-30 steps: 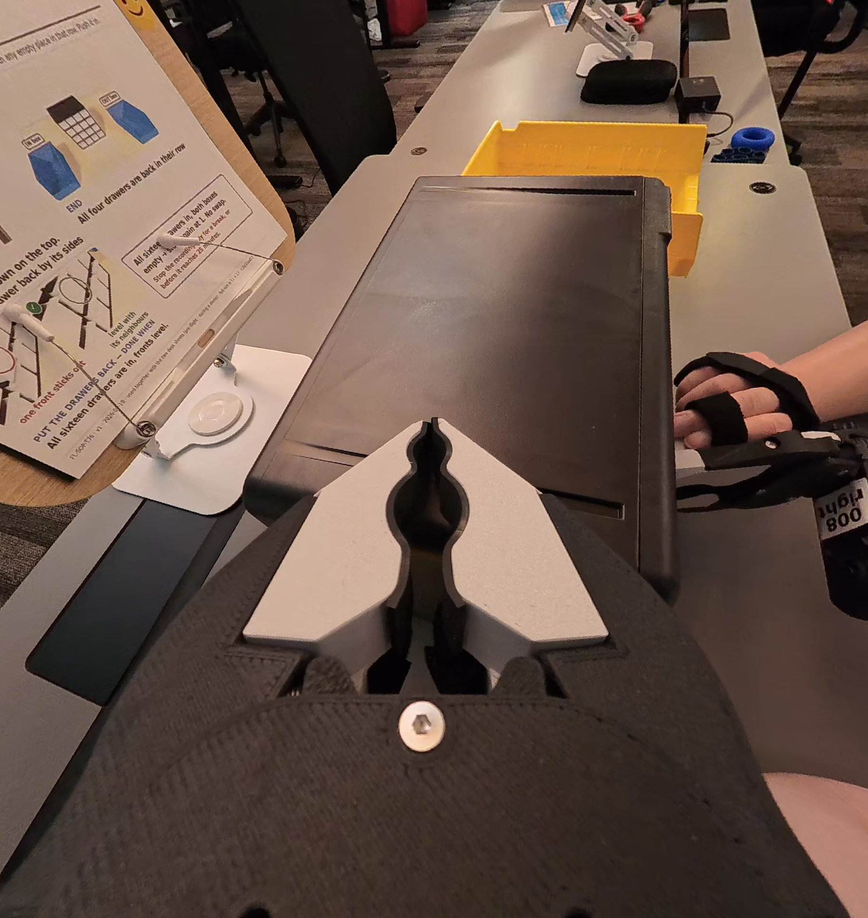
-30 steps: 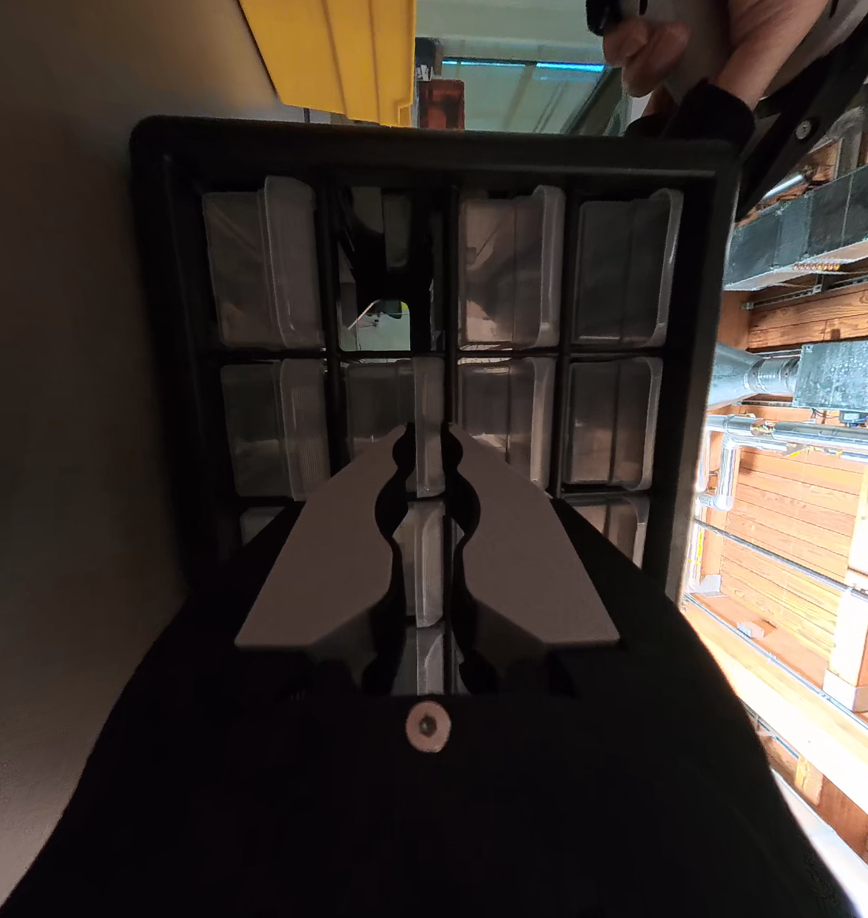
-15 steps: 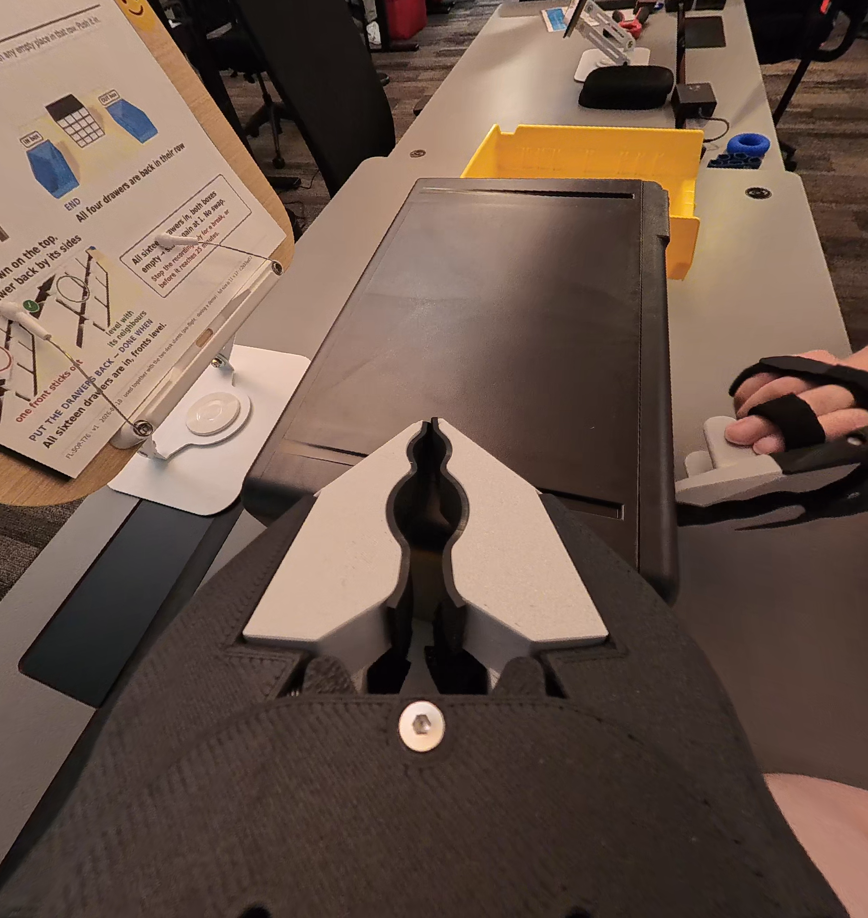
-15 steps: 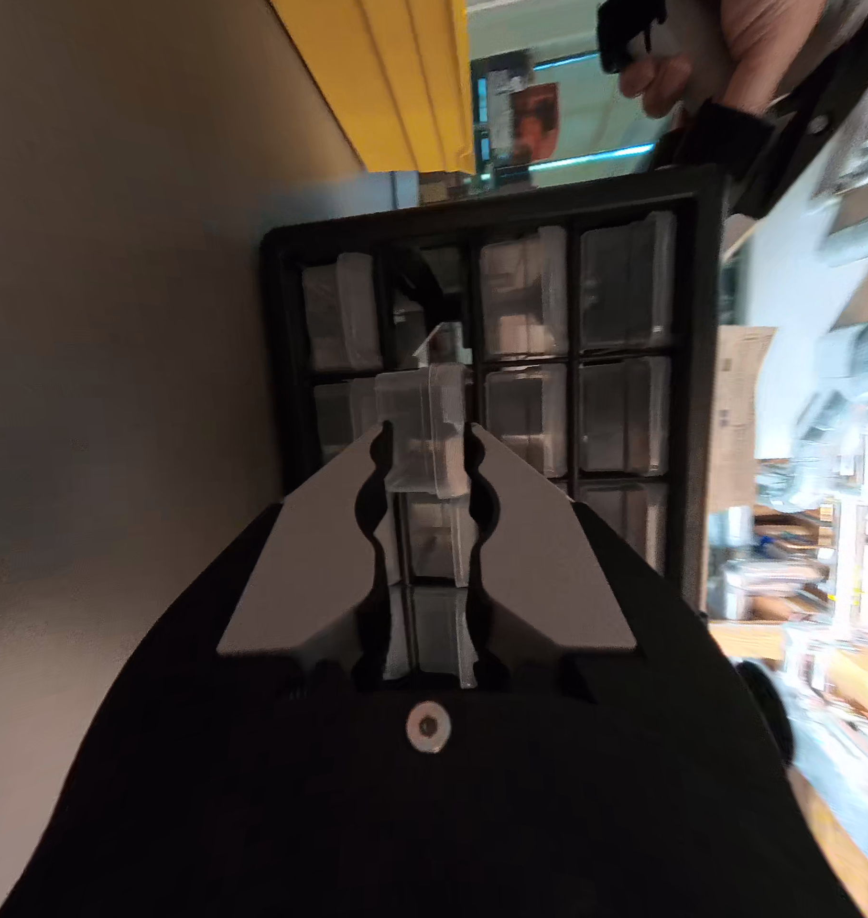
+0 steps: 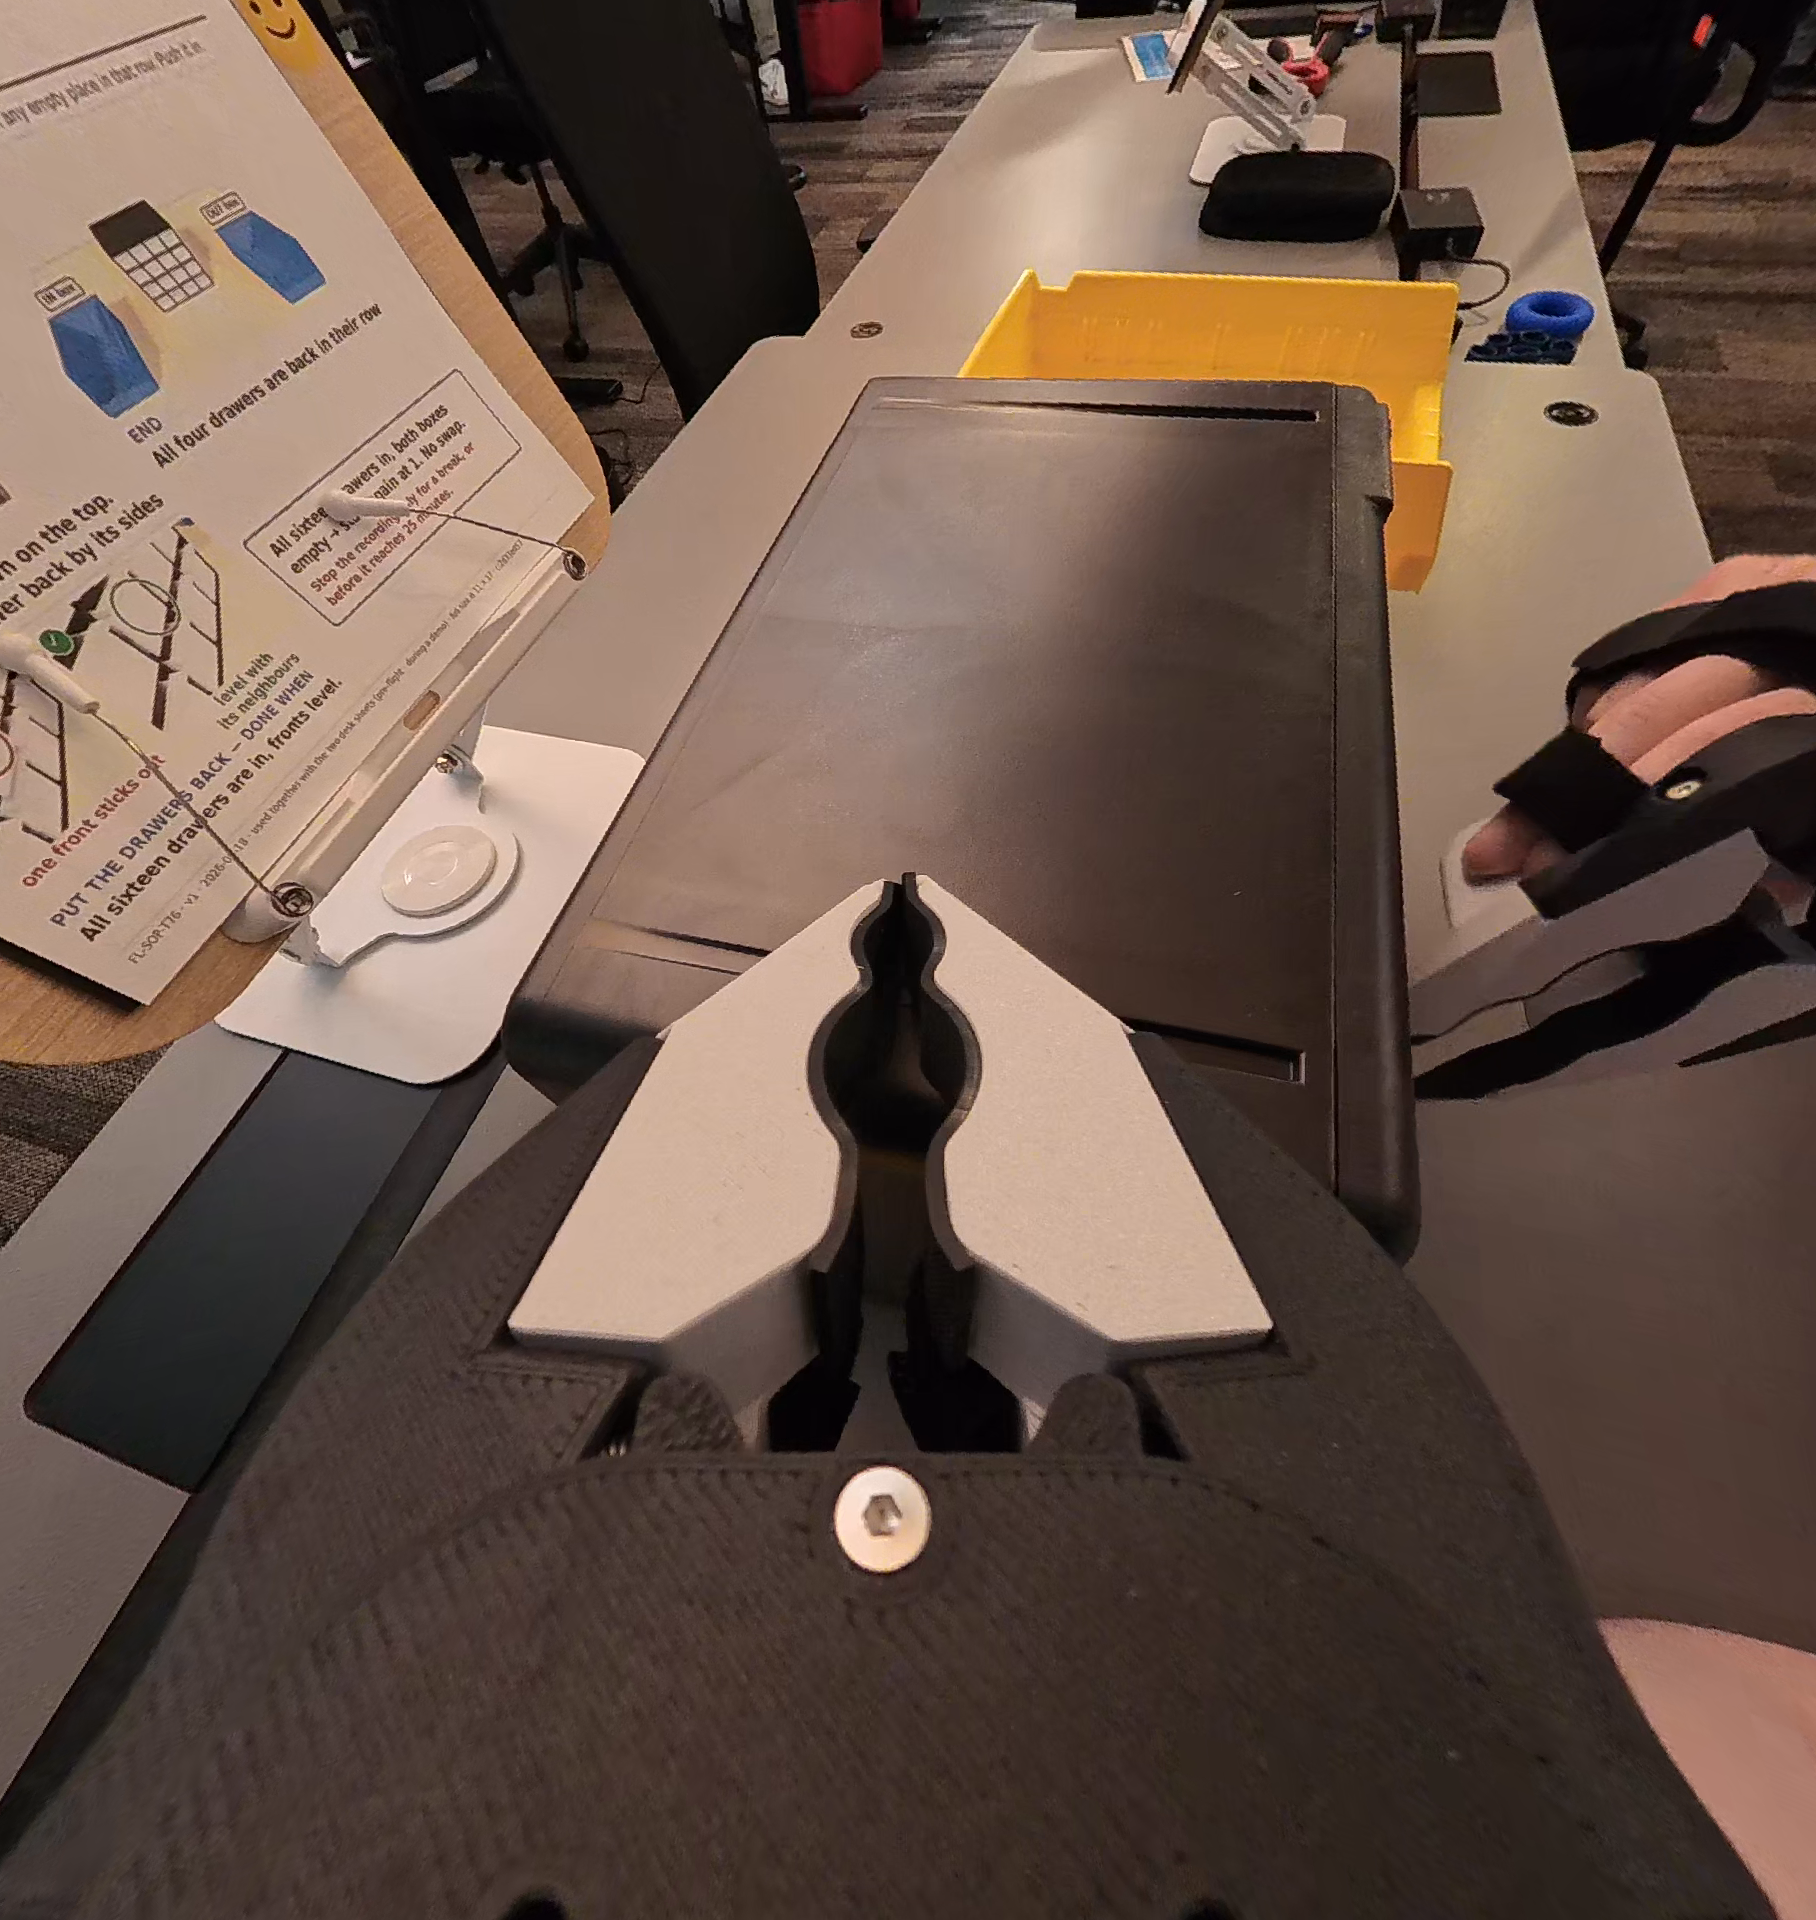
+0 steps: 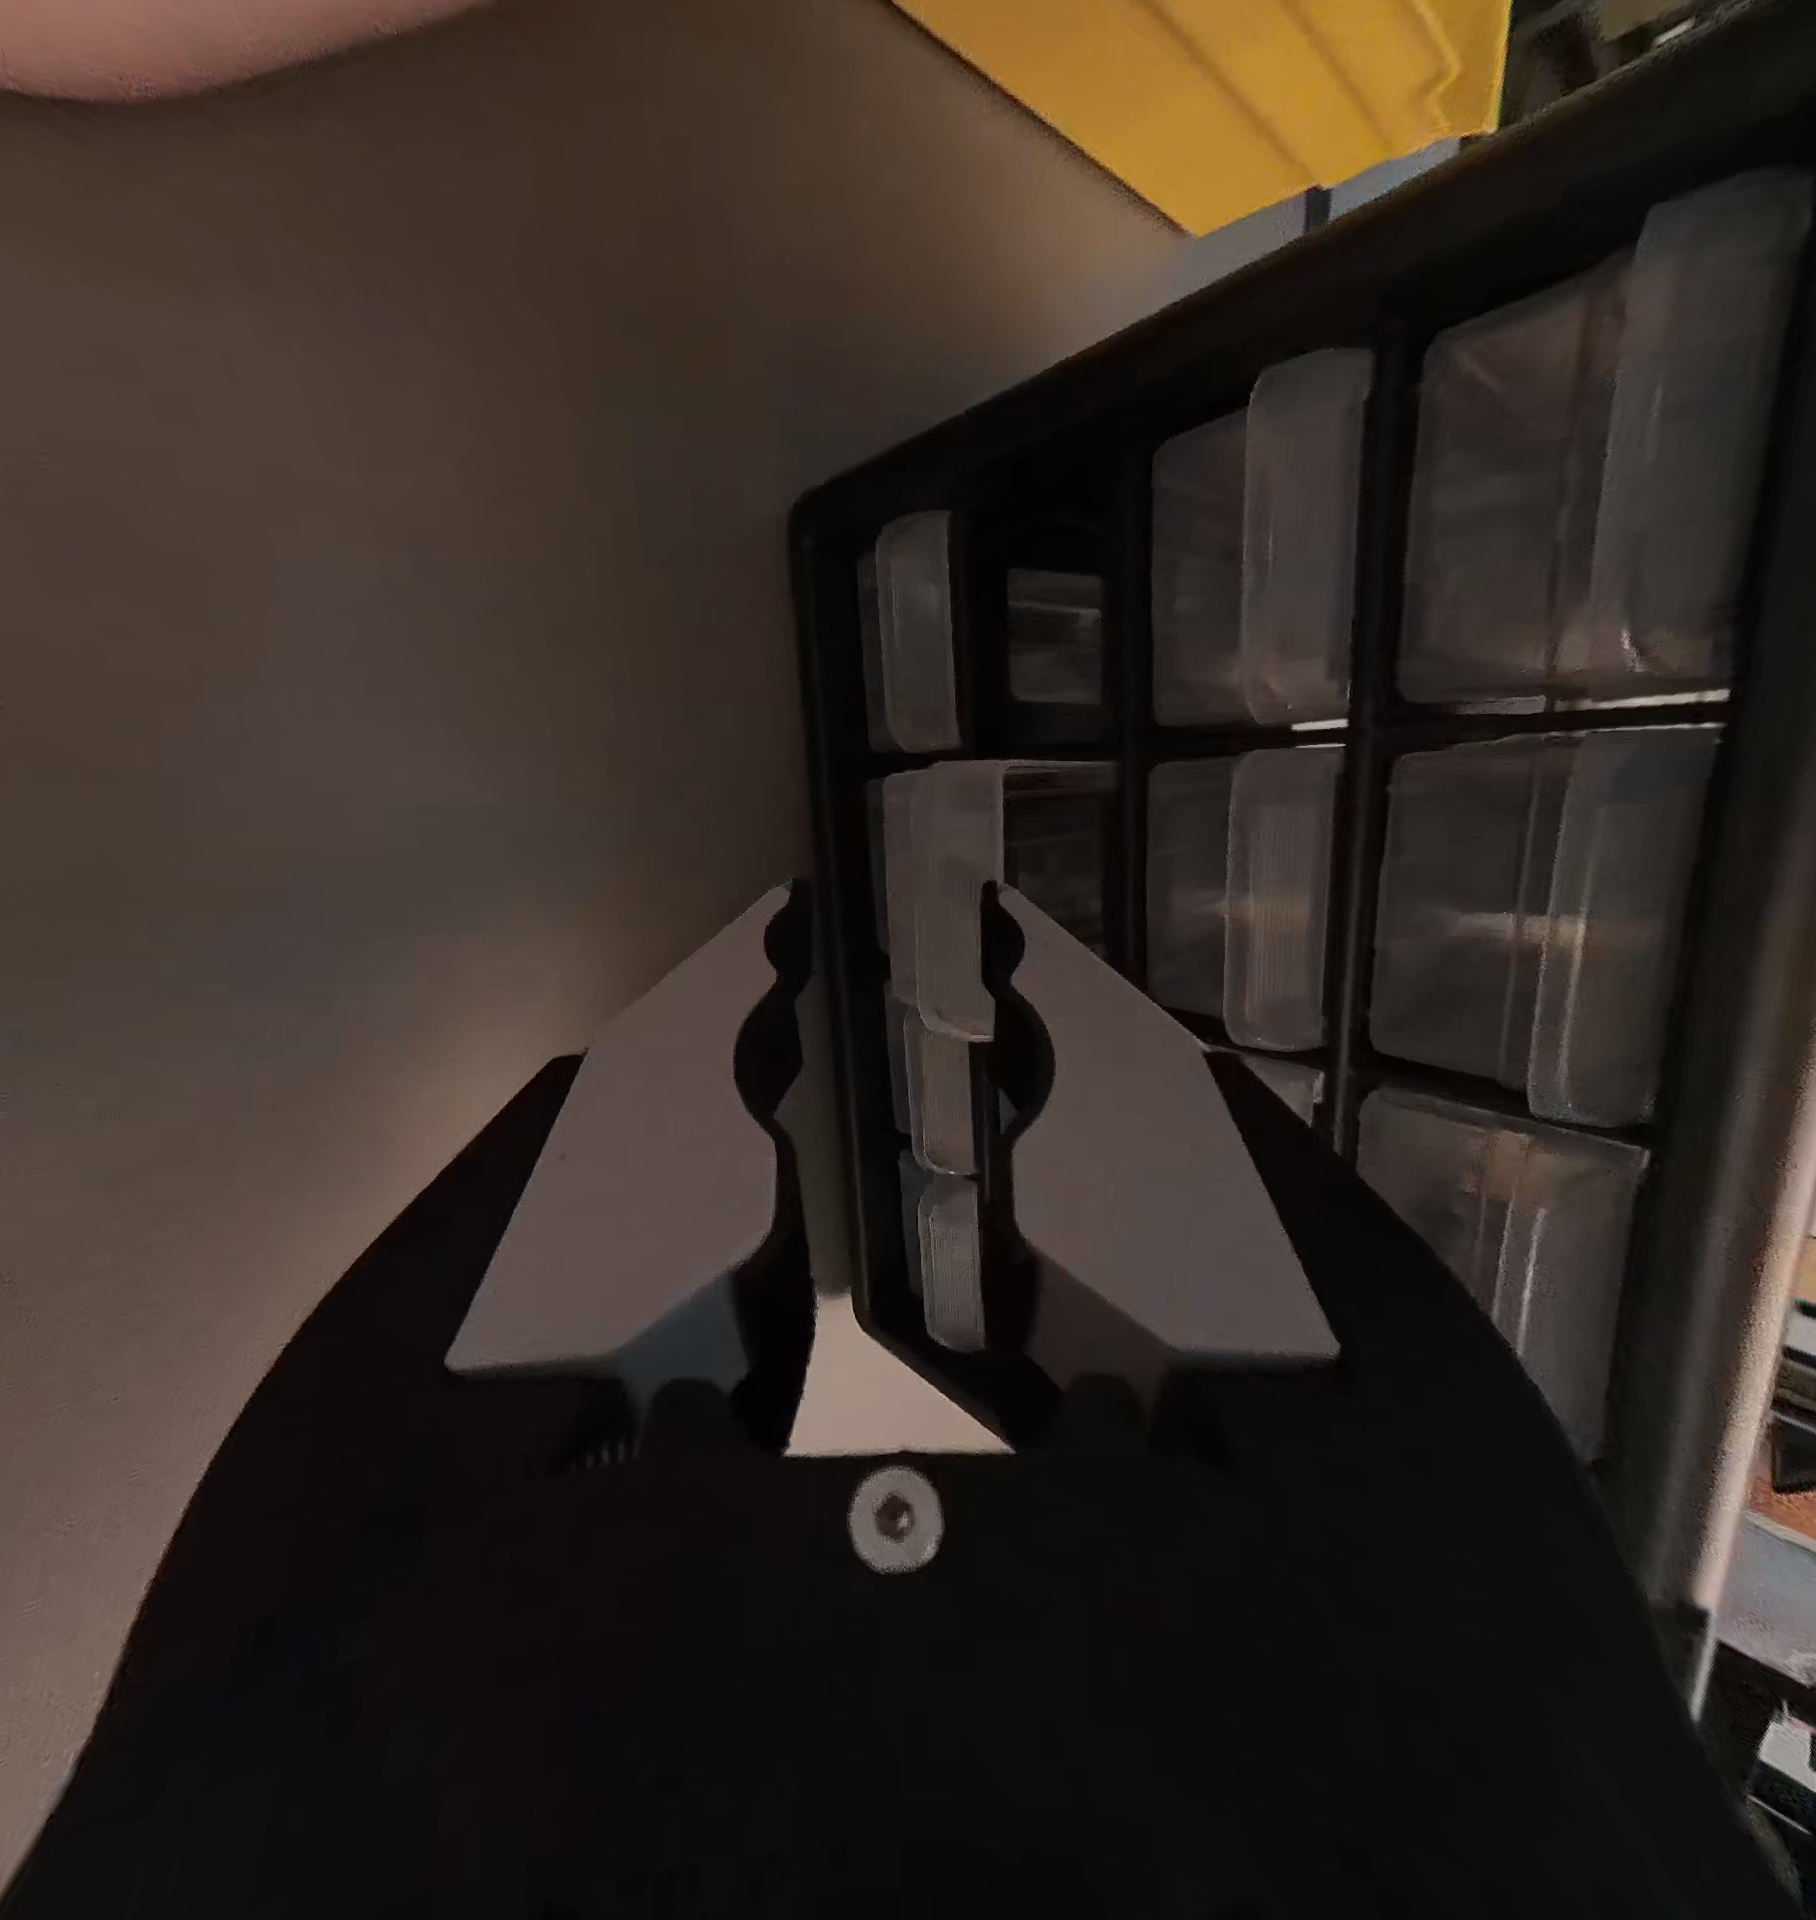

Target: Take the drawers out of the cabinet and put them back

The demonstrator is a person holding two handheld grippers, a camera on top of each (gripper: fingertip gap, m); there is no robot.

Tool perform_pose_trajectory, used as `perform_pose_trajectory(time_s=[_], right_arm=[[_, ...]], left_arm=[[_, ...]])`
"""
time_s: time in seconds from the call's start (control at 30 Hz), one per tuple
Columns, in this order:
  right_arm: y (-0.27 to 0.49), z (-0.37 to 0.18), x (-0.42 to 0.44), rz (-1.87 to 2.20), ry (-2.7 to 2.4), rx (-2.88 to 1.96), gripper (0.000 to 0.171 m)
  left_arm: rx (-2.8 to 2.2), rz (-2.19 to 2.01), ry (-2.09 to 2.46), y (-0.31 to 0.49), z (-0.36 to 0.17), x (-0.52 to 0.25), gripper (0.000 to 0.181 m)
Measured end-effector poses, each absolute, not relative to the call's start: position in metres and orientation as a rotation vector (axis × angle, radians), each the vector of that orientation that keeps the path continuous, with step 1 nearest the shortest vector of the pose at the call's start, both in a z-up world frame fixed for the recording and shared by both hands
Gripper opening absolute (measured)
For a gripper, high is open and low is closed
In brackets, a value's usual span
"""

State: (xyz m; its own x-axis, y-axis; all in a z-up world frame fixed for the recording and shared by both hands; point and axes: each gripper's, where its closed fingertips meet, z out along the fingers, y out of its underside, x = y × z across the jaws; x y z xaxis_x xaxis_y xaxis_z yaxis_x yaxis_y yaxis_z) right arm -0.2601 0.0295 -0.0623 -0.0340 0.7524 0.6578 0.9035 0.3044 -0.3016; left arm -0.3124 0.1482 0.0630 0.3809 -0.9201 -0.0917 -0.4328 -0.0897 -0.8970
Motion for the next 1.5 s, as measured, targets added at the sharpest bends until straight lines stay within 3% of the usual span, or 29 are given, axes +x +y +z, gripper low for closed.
perform_pose_trajectory(time_s=[0.77, 1.17, 1.5], right_arm=[[0.040, -0.059, -0.266, -0.118, -1.960, -1.684, 0.030], [0.045, -0.081, -0.257, -0.186, -2.063, -1.751, 0.016], [-0.002, -0.080, -0.252, -0.038, -2.124, -1.818, 0.015]], left_arm=[[-1.692, -0.662, 1.204, 0.148, 0.063, -0.313, 0.000], [-1.689, -0.661, 1.207, 0.148, 0.063, -0.313, 0.000], [-1.690, -0.664, 1.205, 0.148, 0.063, -0.313, 0.000]])
